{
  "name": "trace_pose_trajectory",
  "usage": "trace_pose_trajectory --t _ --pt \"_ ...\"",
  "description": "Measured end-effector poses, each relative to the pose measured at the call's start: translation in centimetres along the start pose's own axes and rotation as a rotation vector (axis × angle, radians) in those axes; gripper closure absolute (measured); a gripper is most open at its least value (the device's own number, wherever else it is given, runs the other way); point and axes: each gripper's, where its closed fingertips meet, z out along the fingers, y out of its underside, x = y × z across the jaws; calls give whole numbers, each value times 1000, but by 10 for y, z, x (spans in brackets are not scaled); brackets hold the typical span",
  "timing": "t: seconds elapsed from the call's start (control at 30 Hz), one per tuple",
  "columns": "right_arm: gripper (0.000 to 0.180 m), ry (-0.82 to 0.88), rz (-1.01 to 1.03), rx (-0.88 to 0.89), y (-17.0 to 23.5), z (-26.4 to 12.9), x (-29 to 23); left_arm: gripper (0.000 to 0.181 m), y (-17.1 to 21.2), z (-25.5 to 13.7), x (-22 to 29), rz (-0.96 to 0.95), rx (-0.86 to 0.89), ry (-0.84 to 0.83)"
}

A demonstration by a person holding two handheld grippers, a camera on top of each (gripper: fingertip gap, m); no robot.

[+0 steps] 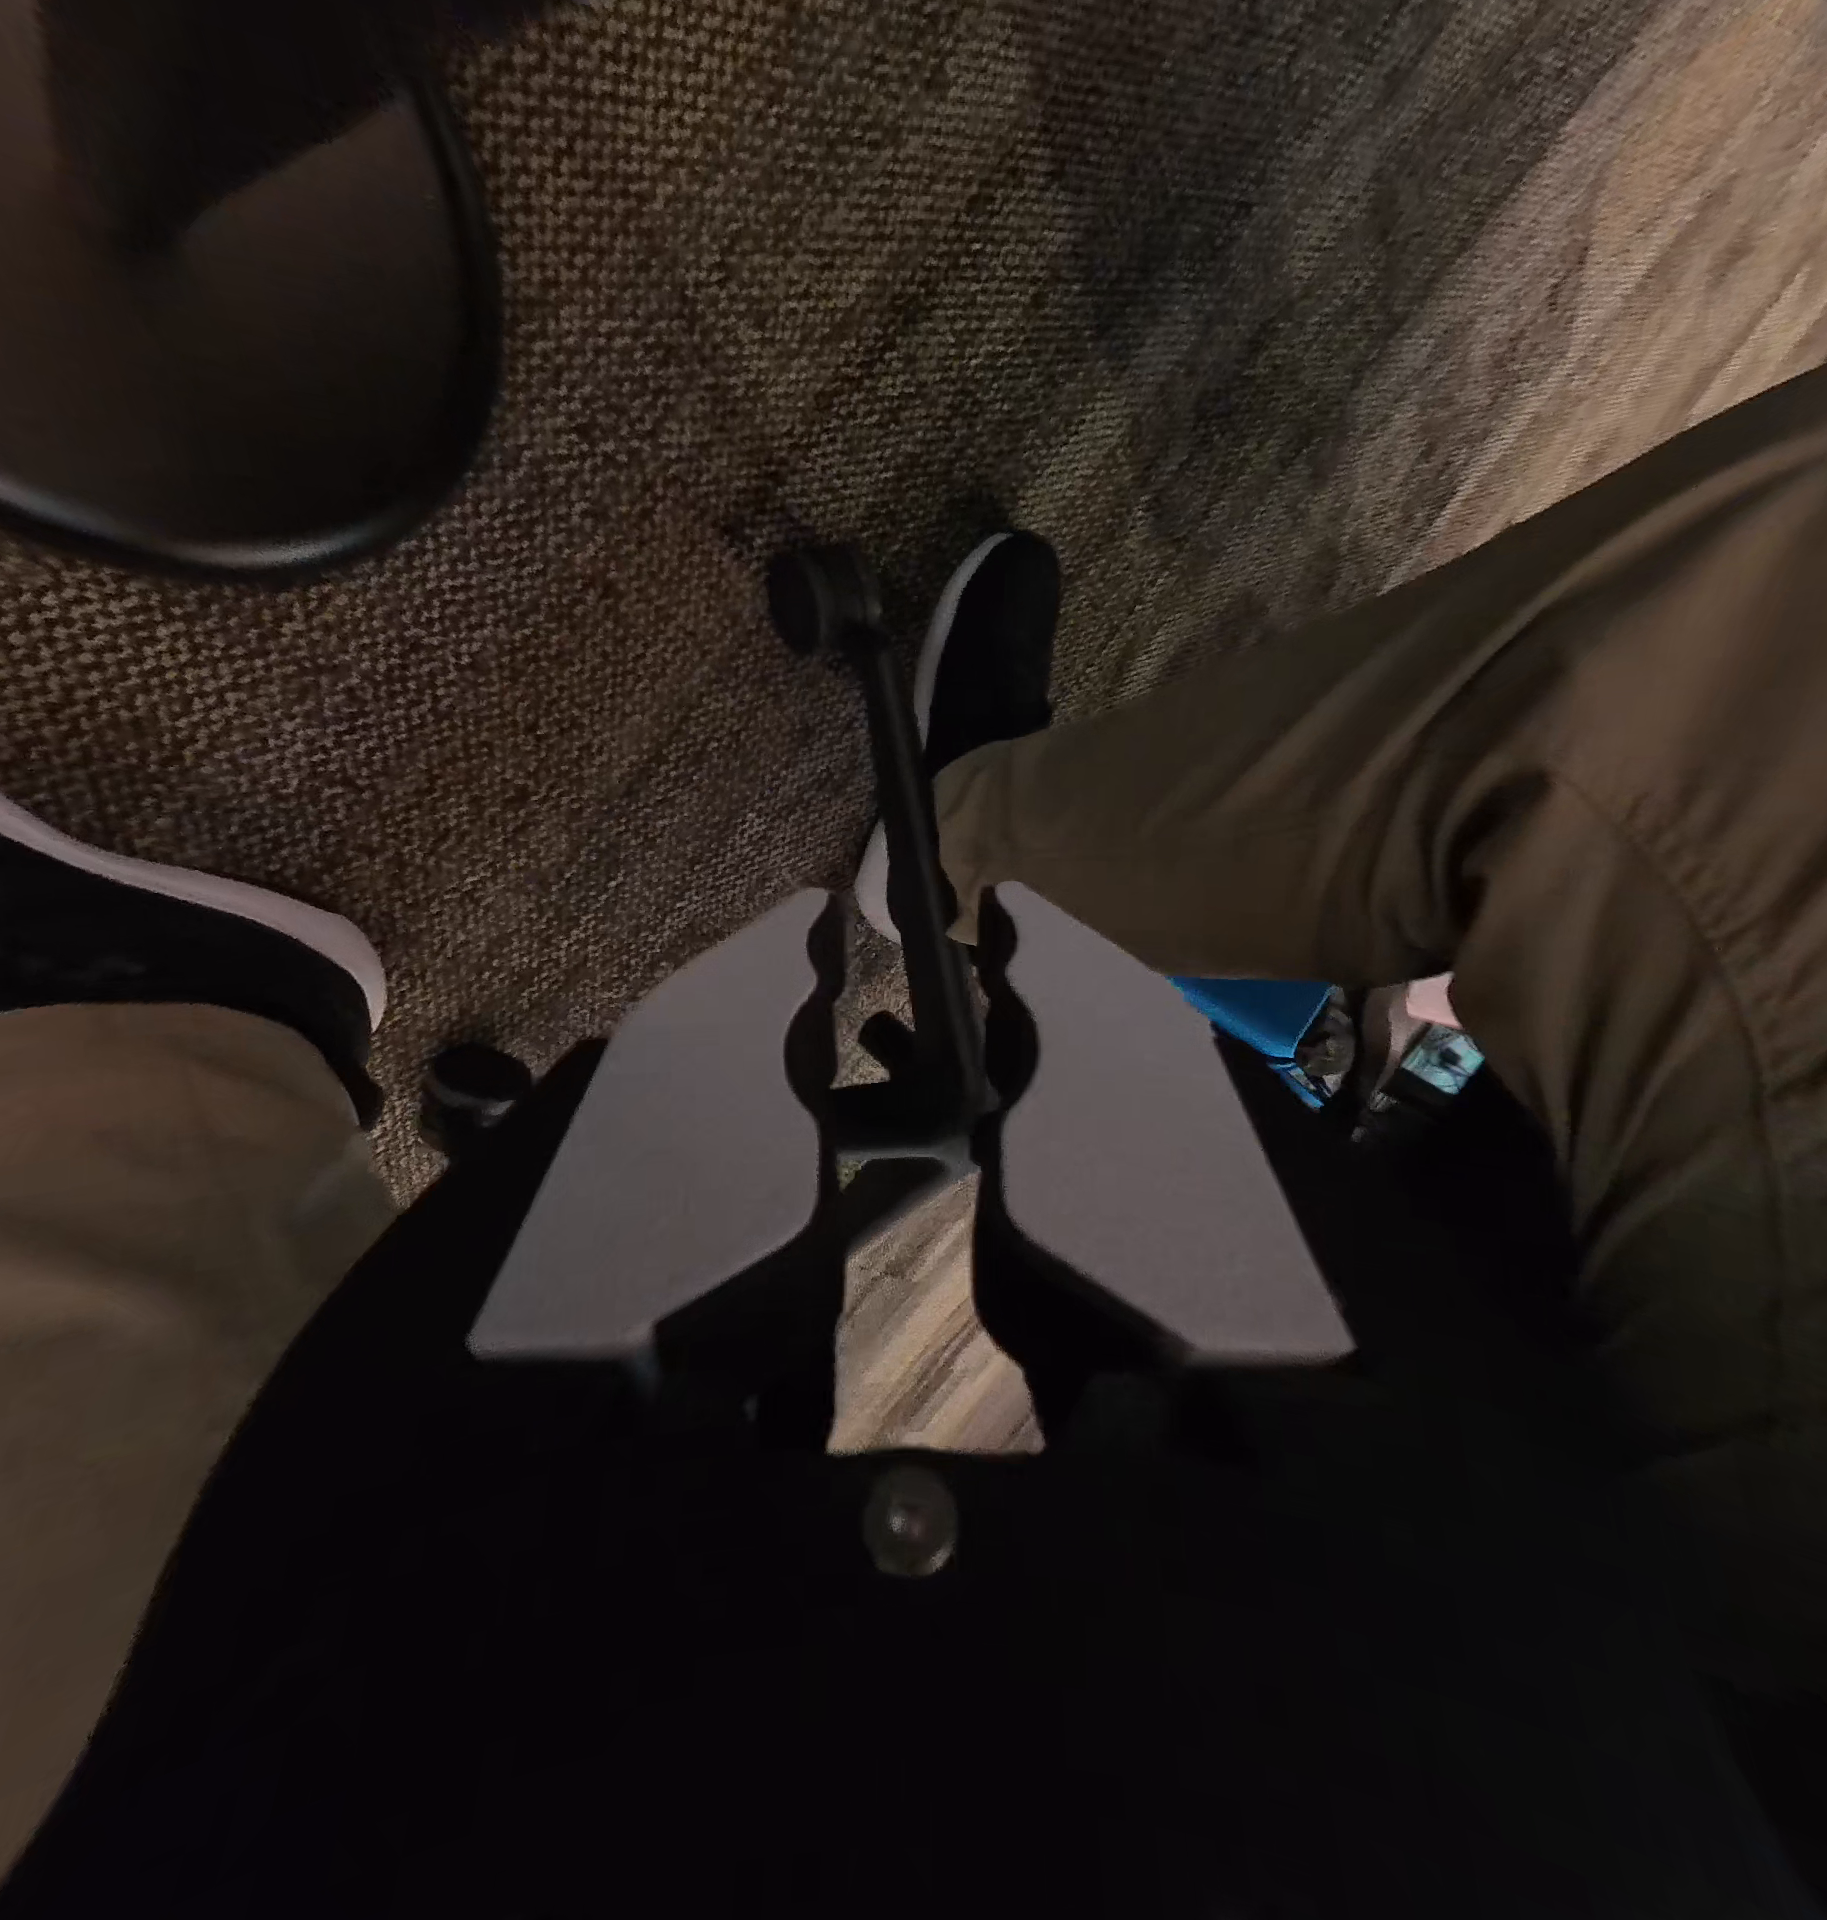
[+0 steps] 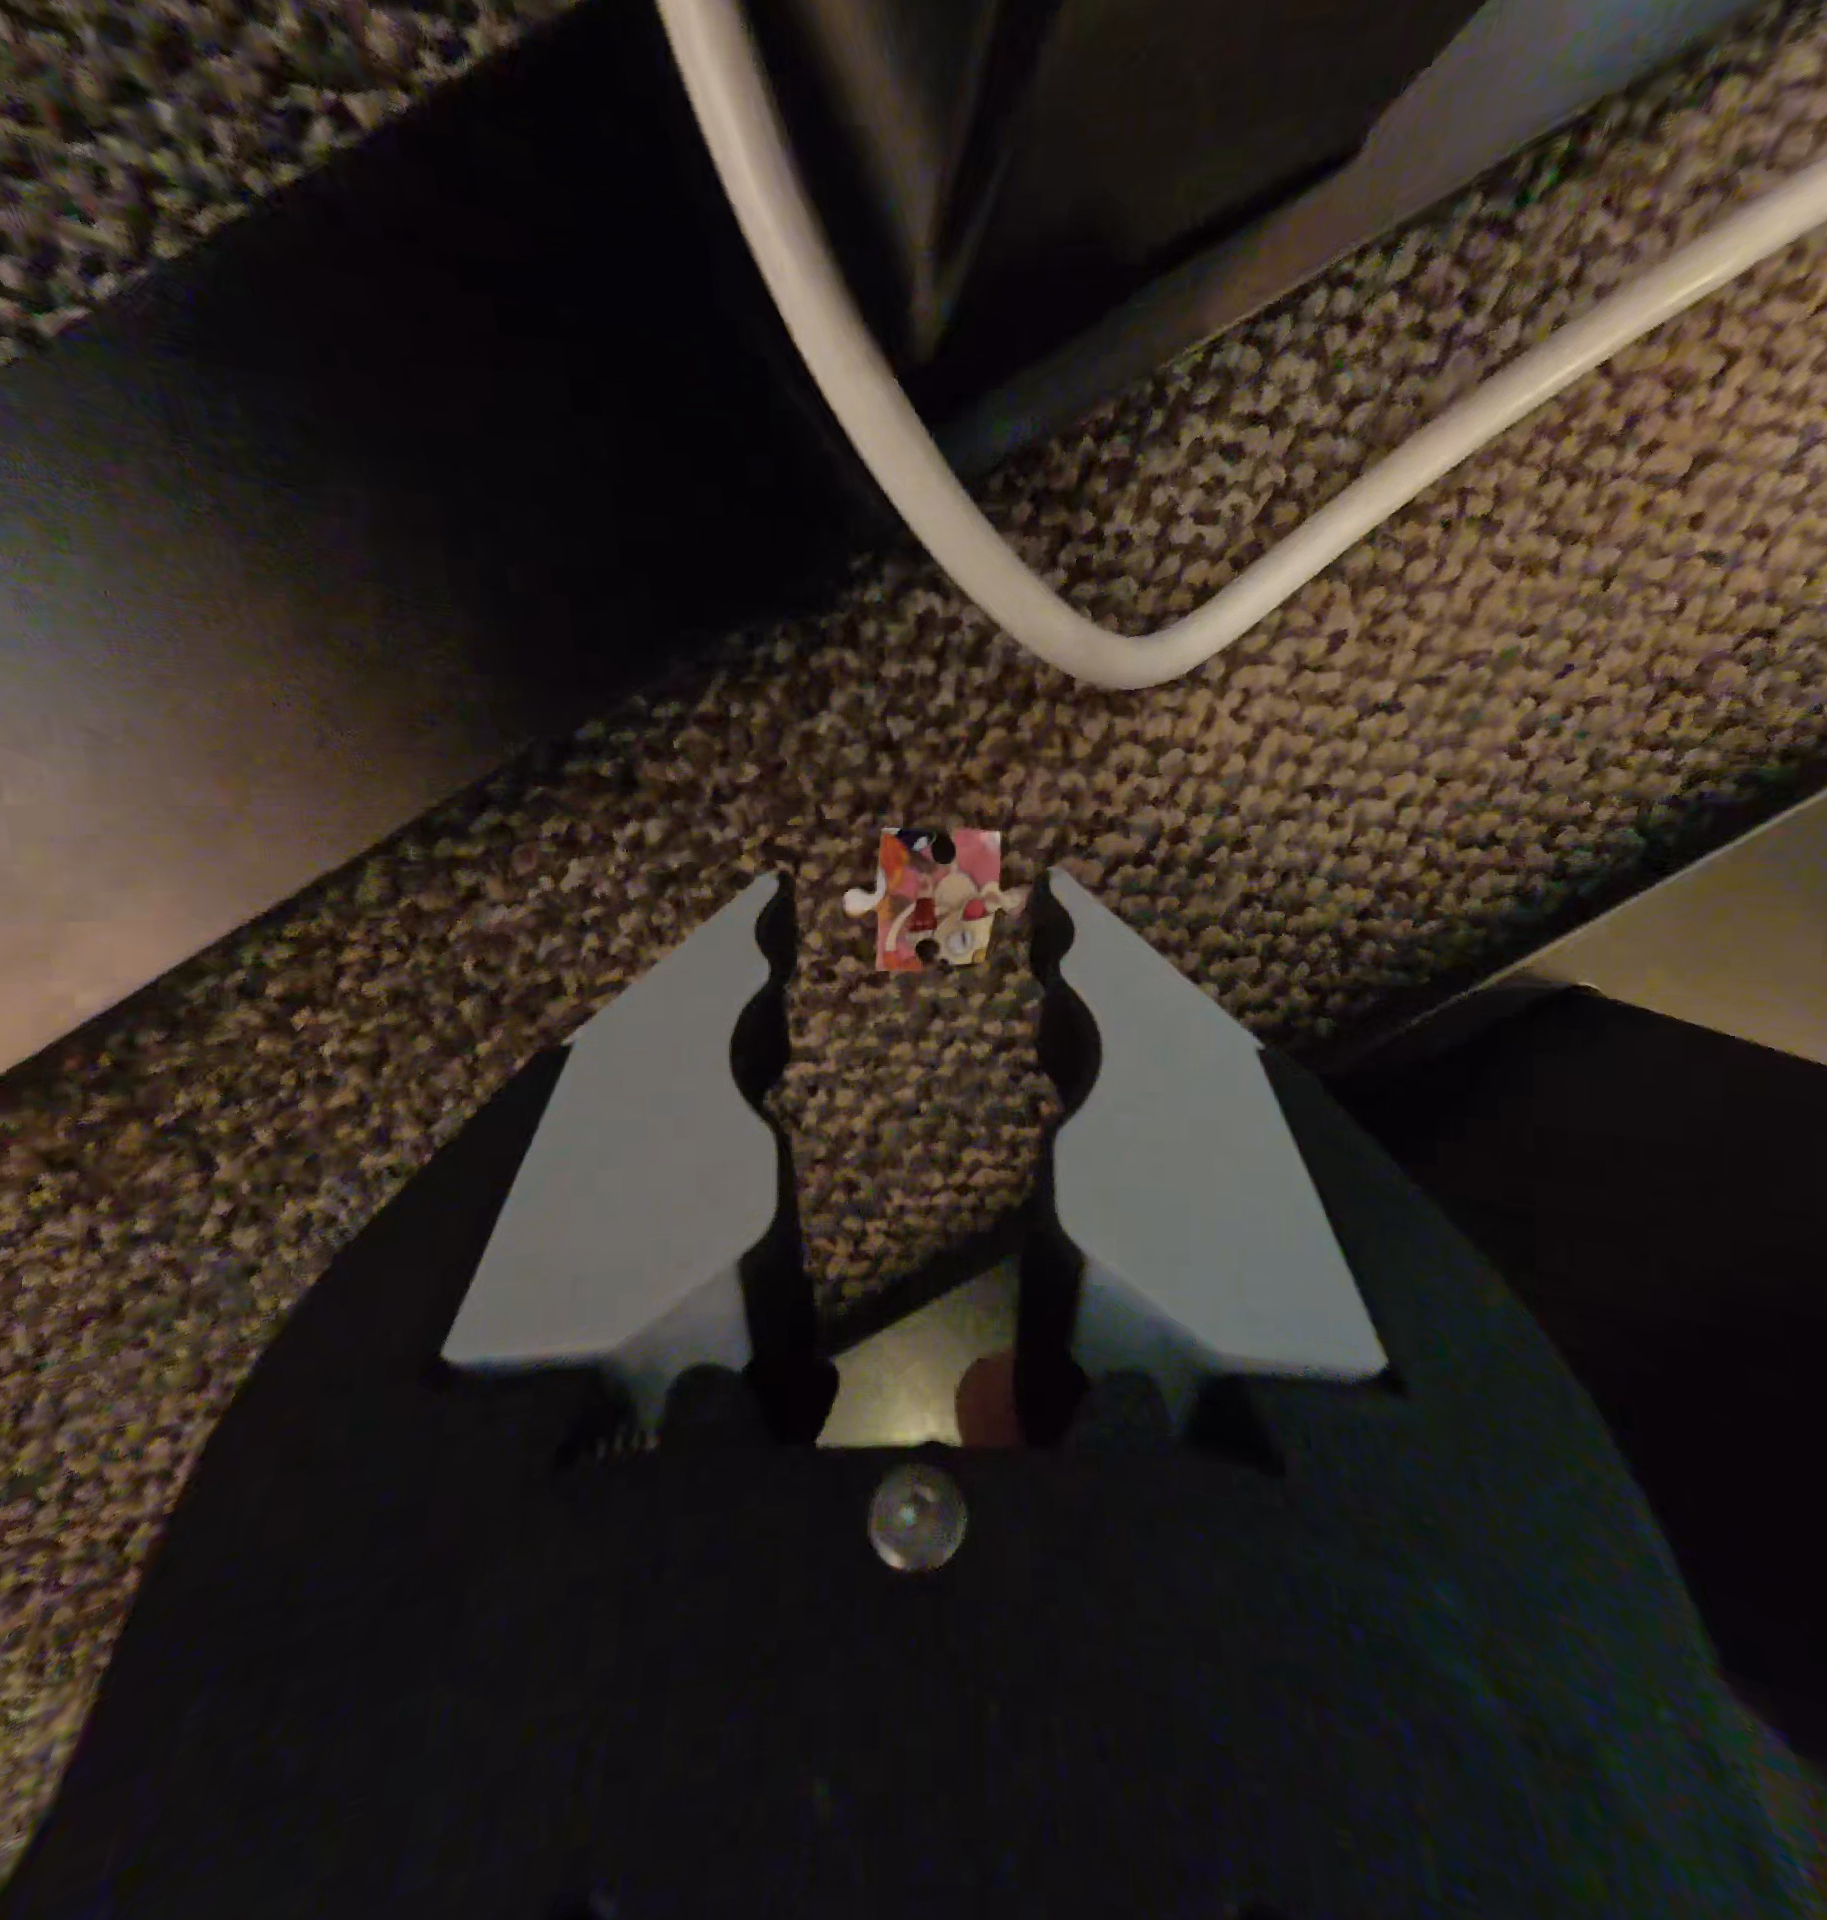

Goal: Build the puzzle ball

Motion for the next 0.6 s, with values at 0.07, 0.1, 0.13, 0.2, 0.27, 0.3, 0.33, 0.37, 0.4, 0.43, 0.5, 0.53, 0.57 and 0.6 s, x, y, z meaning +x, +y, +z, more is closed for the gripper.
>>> trace_pose_trajectory --t 0.07,0.1,0.13,0.2,0.27,0.3,0.33,0.37,0.4,0.43,0.5,0.53,0.57,0.6 --pt "137 -6 22 -48 6 7 -1 157 -1 1 -2 -5 19 7" --pt "137 -20 24 -67 11 11 -3 157 1 2 -4 -9 24 8" --pt "140 -31 19 -60 12 13 -6 157 2 4 -6 -13 25 2" --pt "141 -45 16 -22 11 13 -6 156 9 7 -11 -24 10 1" --pt "143 -50 -1 -10 11 12 -4 156 12 9 -14 -26 5 -6" --pt "145 -53 -11 -8 11 12 -3 156 11 9 -15 -24 10 -8" --pt "152 -58 -20 -5 11 11 -3 156 10 9 -15 -27 16 -8" --pt "157 -58 -28 -3 11 11 -2 156 8 9 -15 -28 22 -7" --pt "157 -57 -29 0 11 10 -1 156 7 9 -15 -25 28 -10" --pt "157 -56 -31 5 12 10 -1 156 5 10 -15 -20 31 -12" --pt "157 -53 -37 5 12 9 -1 156 4 11 -14 -20 33 -9" --pt "167 -61 -42 17 11 7 -2 157 3 13 -13 -20 31 -6" --pt "180 -81 -42 37 9 3 -5 157 3 13 -12 -17 29 -4" --pt "180 -105 -31 37 11 2 -9 157 3 14 -10 -12 27 -5"
